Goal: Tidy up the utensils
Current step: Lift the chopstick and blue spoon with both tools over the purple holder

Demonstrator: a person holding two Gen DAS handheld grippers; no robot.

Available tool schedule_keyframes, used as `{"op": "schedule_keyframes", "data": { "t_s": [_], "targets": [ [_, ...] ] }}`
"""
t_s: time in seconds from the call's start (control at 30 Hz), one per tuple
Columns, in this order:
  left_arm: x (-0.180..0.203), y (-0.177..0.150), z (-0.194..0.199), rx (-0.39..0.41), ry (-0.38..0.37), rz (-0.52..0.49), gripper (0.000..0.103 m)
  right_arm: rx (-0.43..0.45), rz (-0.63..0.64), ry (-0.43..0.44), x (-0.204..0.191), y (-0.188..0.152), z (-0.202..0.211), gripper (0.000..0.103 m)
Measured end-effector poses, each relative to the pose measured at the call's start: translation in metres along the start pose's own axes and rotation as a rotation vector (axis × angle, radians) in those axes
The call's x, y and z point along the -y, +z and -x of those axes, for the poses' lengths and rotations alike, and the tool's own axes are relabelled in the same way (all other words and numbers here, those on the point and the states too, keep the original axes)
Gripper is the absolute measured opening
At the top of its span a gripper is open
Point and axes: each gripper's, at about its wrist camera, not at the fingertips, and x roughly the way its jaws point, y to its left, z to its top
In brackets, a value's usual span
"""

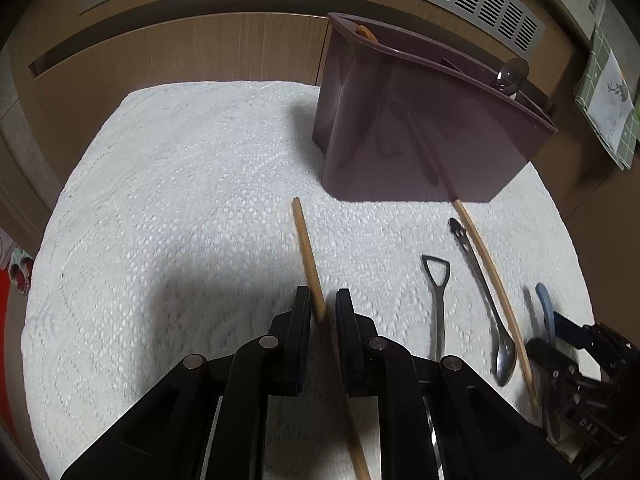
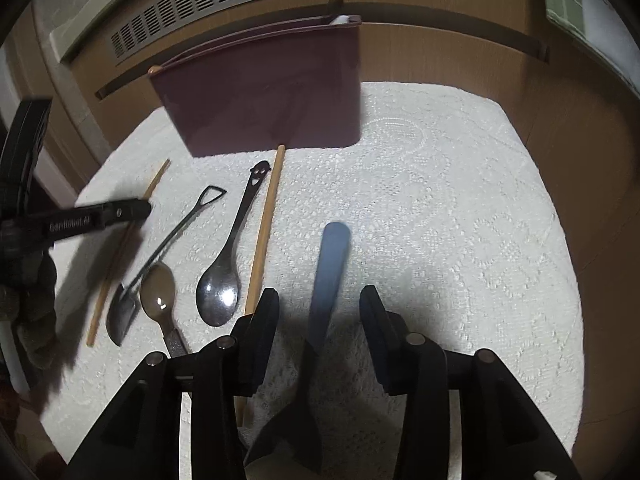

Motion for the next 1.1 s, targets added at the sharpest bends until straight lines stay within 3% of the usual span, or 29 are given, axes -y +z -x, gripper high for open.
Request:
{"op": "schedule_keyframes", "data": {
  "t_s": [0.17, 0.27, 0.4, 0.7, 0.93, 1.1],
  "targets": [
    [0.004, 0.002, -0.002, 0.019, 0.015, -0.011, 0.012, 0.005, 0.024, -0.029, -0.003, 0.004, -0.003, 0.037],
    [0.002, -0.005, 0.003, 0.032, -0.009, -0.004, 0.008, 0.012, 0.031, -0.052, 0.0, 0.01, -0.005, 0.015],
    [0.0, -0.025, 0.019, 0.039, -0.106, 0.038, 0.006, 0.019, 0.027, -0.031, 0.005, 0.013, -0.001, 0.014],
    [0.024, -0.048, 0.09, 0.183, -0.173, -0.04, 0.005, 0.184, 0.022, 0.023, -0.002, 0.008, 0.06, 0.014],
    [0.036, -0.038, 0.126, 0.285, -0.208, -0.056, 0.005, 0.252, 0.004, 0.054, -0.002, 0.014, 0.082, 0.013],
    [0.045, -0.009, 0.165, 0.405, -0.234, -0.089, 0.005, 0.336, -0.035, 0.073, 0.001, 0.025, 0.098, 0.013]
  ]
}}
